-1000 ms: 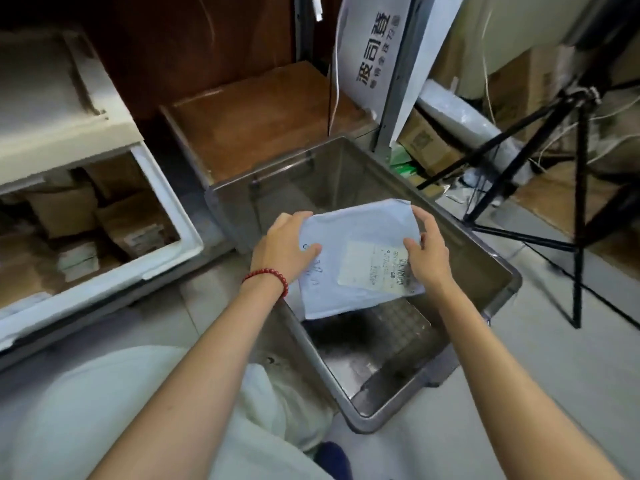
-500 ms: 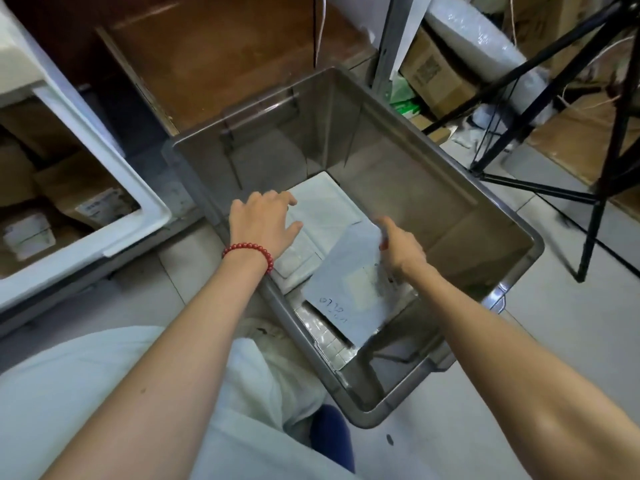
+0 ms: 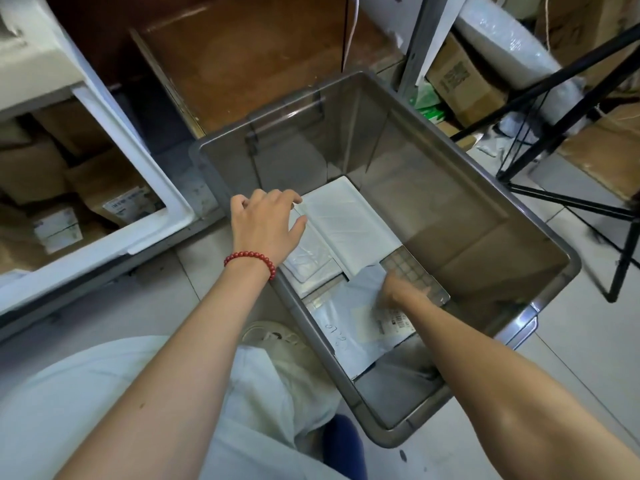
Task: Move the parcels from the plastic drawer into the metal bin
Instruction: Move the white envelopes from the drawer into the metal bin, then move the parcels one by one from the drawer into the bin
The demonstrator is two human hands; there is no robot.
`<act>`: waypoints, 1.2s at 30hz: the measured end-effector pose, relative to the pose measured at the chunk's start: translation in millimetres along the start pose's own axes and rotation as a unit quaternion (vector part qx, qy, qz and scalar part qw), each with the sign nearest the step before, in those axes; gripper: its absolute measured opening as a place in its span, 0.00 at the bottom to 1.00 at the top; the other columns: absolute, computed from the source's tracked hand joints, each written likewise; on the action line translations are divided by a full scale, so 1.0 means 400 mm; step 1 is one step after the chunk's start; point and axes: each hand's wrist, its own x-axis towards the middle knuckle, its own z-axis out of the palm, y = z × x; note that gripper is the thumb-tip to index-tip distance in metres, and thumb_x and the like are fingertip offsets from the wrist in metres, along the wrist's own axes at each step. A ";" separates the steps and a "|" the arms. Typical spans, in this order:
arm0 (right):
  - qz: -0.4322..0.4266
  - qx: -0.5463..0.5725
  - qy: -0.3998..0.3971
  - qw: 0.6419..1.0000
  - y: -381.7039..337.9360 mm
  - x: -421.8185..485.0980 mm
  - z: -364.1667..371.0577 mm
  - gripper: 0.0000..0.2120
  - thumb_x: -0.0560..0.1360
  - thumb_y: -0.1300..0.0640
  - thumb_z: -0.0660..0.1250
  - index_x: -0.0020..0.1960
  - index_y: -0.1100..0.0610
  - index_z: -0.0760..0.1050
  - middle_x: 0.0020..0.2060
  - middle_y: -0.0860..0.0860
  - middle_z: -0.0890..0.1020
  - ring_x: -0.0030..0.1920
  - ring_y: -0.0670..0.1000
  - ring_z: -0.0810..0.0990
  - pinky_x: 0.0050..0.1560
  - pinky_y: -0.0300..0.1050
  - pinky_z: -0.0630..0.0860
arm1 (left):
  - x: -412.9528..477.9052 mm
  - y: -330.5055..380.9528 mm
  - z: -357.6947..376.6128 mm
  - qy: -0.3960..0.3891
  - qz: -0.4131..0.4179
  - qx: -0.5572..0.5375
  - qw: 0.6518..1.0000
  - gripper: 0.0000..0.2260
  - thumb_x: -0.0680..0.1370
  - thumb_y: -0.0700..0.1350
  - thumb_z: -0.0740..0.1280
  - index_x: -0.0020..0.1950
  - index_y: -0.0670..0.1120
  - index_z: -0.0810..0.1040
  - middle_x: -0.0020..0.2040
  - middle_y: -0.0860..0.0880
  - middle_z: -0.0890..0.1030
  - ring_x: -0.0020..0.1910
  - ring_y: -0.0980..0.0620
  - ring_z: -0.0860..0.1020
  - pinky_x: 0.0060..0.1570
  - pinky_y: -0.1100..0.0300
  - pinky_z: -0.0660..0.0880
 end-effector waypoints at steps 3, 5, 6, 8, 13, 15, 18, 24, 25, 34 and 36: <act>-0.018 -0.035 0.054 0.998 -0.004 -0.034 -0.013 0.41 0.78 0.46 0.61 0.79 0.56 0.39 0.79 0.54 0.48 0.78 0.57 0.48 0.72 0.69 0.41 | -0.003 -0.012 -0.019 0.023 0.007 0.009 1.000 0.13 0.79 0.55 0.61 0.61 0.54 0.75 0.56 0.55 0.79 0.57 0.50 0.73 0.54 0.53 0.59; -0.050 -0.025 0.151 0.987 -0.009 -0.072 -0.043 0.40 0.78 0.42 0.60 0.79 0.54 0.40 0.78 0.54 0.50 0.78 0.57 0.48 0.72 0.69 0.41 | -0.008 -0.023 -0.031 0.032 0.018 0.027 0.999 0.14 0.79 0.55 0.61 0.63 0.54 0.74 0.59 0.55 0.78 0.59 0.49 0.72 0.55 0.53 0.59; -0.067 -0.006 0.196 0.978 -0.015 -0.084 -0.062 0.39 0.78 0.41 0.59 0.79 0.53 0.41 0.78 0.53 0.52 0.78 0.56 0.49 0.72 0.68 0.42 | -0.010 -0.031 -0.038 0.033 0.023 0.035 0.999 0.15 0.79 0.55 0.61 0.64 0.53 0.73 0.60 0.54 0.78 0.60 0.49 0.71 0.56 0.52 0.59; -0.104 0.024 0.261 0.960 -0.033 -0.112 -0.106 0.37 0.79 0.39 0.57 0.79 0.51 0.45 0.77 0.53 0.57 0.77 0.56 0.54 0.73 0.66 0.44 | -0.013 -0.051 -0.057 0.028 0.023 0.042 0.998 0.17 0.79 0.55 0.61 0.66 0.53 0.72 0.63 0.53 0.76 0.62 0.49 0.71 0.58 0.51 0.60; -0.226 0.038 0.342 0.911 -0.112 -0.193 -0.203 0.32 0.78 0.38 0.57 0.78 0.51 0.55 0.75 0.52 0.63 0.73 0.56 0.62 0.73 0.57 0.56 | -0.034 -0.126 -0.133 0.021 -0.026 0.043 0.999 0.19 0.79 0.56 0.60 0.68 0.53 0.70 0.65 0.50 0.75 0.65 0.46 0.69 0.61 0.49 0.63; -0.272 0.019 0.341 0.900 -0.163 -0.230 -0.216 0.32 0.78 0.37 0.57 0.77 0.50 0.58 0.75 0.51 0.63 0.73 0.55 0.62 0.73 0.57 0.57 | -0.052 -0.158 -0.167 0.023 -0.047 0.050 0.997 0.20 0.79 0.57 0.60 0.69 0.53 0.70 0.66 0.49 0.75 0.66 0.46 0.69 0.61 0.48 0.64; -0.334 -0.002 0.343 0.878 -0.252 -0.299 -0.212 0.32 0.77 0.35 0.57 0.77 0.49 0.59 0.75 0.49 0.62 0.74 0.53 0.60 0.74 0.57 0.54 | -0.098 -0.229 -0.222 0.016 -0.073 0.092 0.993 0.20 0.79 0.57 0.60 0.68 0.53 0.70 0.65 0.49 0.75 0.65 0.46 0.70 0.59 0.49 0.64; -0.438 -0.024 0.339 0.832 -0.425 -0.447 -0.175 0.30 0.78 0.36 0.57 0.76 0.49 0.61 0.75 0.49 0.62 0.75 0.54 0.59 0.74 0.56 0.55 | -0.257 -0.437 -0.331 -0.013 -0.162 0.137 0.977 0.20 0.78 0.58 0.61 0.68 0.52 0.69 0.63 0.48 0.77 0.63 0.44 0.72 0.55 0.50 0.67; -0.450 -0.033 0.331 0.829 -0.451 -0.468 -0.164 0.30 0.78 0.36 0.57 0.75 0.49 0.62 0.75 0.49 0.62 0.75 0.54 0.58 0.75 0.56 0.55 | -0.284 -0.466 -0.350 -0.013 -0.187 0.132 0.973 0.21 0.78 0.58 0.61 0.69 0.52 0.69 0.63 0.47 0.77 0.63 0.43 0.72 0.55 0.50 0.68; -0.514 -0.078 0.268 0.811 -0.662 -0.586 -0.047 0.30 0.78 0.36 0.58 0.73 0.51 0.65 0.74 0.51 0.63 0.73 0.55 0.61 0.71 0.54 0.59 | -0.469 -0.673 -0.410 -0.020 -0.341 0.106 0.934 0.24 0.77 0.59 0.61 0.71 0.52 0.67 0.65 0.45 0.75 0.63 0.41 0.72 0.56 0.48 0.69; -0.512 -0.082 0.246 0.819 -0.711 -0.604 -0.028 0.30 0.77 0.36 0.59 0.73 0.52 0.64 0.74 0.51 0.63 0.73 0.55 0.61 0.70 0.54 0.62 | -0.492 -0.701 -0.390 -0.030 -0.370 0.092 0.924 0.26 0.77 0.60 0.61 0.72 0.51 0.65 0.67 0.46 0.73 0.64 0.42 0.71 0.57 0.48 0.69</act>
